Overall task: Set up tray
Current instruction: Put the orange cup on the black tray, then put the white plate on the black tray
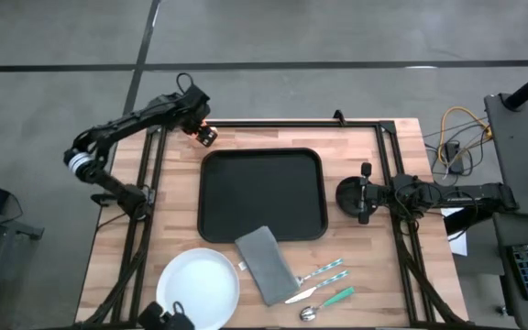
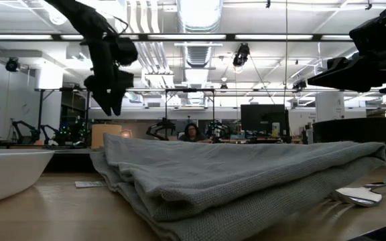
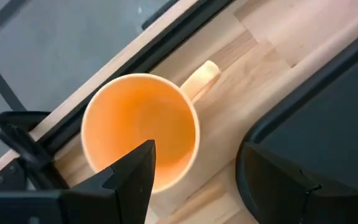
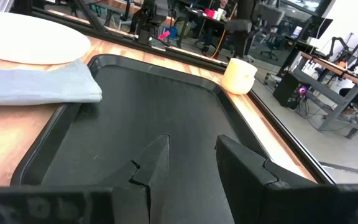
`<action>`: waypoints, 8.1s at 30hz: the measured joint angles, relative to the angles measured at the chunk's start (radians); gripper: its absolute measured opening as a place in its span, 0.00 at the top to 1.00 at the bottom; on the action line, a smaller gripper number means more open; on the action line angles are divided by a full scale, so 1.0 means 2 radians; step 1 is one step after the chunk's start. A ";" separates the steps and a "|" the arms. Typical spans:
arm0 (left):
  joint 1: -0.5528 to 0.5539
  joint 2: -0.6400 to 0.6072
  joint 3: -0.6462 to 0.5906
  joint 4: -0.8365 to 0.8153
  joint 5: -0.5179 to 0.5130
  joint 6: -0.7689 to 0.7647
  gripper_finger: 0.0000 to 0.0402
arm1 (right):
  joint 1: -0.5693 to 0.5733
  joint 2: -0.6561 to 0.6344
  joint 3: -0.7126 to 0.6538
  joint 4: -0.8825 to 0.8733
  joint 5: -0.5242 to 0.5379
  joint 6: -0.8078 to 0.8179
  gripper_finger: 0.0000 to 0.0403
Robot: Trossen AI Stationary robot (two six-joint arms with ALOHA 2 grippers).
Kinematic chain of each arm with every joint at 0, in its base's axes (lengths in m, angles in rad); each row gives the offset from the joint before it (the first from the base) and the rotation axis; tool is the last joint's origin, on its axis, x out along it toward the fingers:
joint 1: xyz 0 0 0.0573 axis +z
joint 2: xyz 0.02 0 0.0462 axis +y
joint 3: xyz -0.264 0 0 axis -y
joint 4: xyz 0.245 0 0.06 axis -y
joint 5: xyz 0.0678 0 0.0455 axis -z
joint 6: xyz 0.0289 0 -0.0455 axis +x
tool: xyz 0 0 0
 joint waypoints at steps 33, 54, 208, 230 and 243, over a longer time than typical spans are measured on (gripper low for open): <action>0.001 0.078 -0.006 0.044 -0.003 0.009 0.46 | 0.000 0.000 0.000 0.000 0.000 0.000 0.69; 0.001 0.087 -0.012 0.048 -0.003 0.013 0.59 | 0.000 0.000 0.000 0.000 0.000 0.000 0.69; -0.378 -0.167 -0.100 0.057 0.052 -0.050 0.63 | 0.000 0.000 0.000 0.000 0.000 0.000 0.70; -0.580 -0.105 -0.100 0.068 0.048 -0.166 0.63 | 0.000 0.000 0.000 0.000 0.000 0.000 0.70; -0.651 -0.018 -0.100 0.080 0.050 -0.166 0.63 | 0.000 0.000 0.000 0.000 0.000 0.000 0.70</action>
